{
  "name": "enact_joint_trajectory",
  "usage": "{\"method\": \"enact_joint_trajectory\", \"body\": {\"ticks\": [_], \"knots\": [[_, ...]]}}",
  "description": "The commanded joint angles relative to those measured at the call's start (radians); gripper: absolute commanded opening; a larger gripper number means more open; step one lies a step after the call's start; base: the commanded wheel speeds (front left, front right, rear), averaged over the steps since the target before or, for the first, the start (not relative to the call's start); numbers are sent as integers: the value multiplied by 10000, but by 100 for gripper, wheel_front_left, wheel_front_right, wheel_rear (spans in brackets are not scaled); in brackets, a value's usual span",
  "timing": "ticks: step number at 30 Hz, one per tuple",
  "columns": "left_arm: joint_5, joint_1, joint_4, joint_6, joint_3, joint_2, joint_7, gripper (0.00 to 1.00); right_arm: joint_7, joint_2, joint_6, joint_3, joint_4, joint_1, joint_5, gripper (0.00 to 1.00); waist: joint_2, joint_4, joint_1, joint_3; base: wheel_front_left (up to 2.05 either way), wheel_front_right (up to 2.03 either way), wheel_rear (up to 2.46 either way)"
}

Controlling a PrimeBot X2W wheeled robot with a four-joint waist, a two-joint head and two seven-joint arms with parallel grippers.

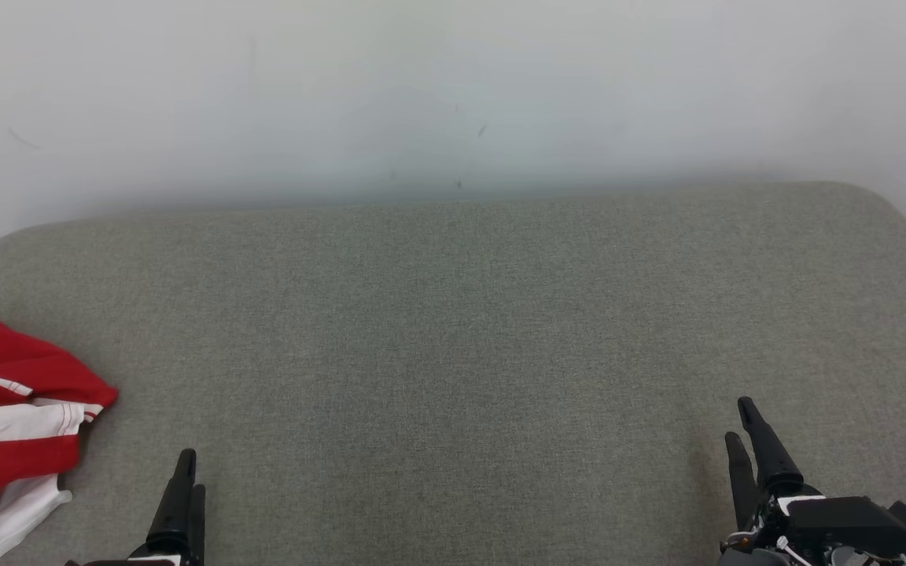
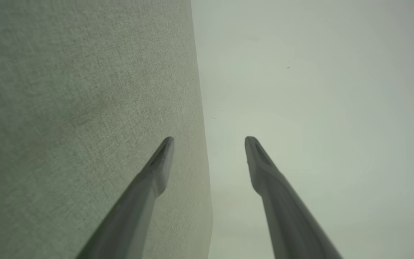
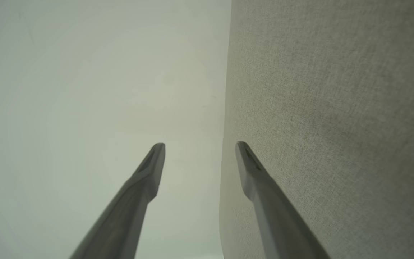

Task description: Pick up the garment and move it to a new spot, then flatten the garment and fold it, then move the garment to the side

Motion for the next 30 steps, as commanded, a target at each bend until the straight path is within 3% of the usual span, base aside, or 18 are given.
{"method": "enact_joint_trajectory", "body": {"ticks": [1, 20, 30], "knots": [[459, -178, -143, -9, -45, 66, -145, 100, -153, -183, 36, 152, -182, -192, -306, 100, 0, 0, 0, 4, 0, 0, 0], [4504, -221, -37, -10, -225, 61, -989, 100, -998, -347, 46, 500, 73, -317, -4169, 100, 0, -25, 0, 57, 0, 0, 0], [6119, -227, -40, 30, -365, 74, -1365, 100, -1373, -365, 51, 642, 177, -406, -5749, 100, 0, -46, 0, 73, 0, 0, 0]]}}
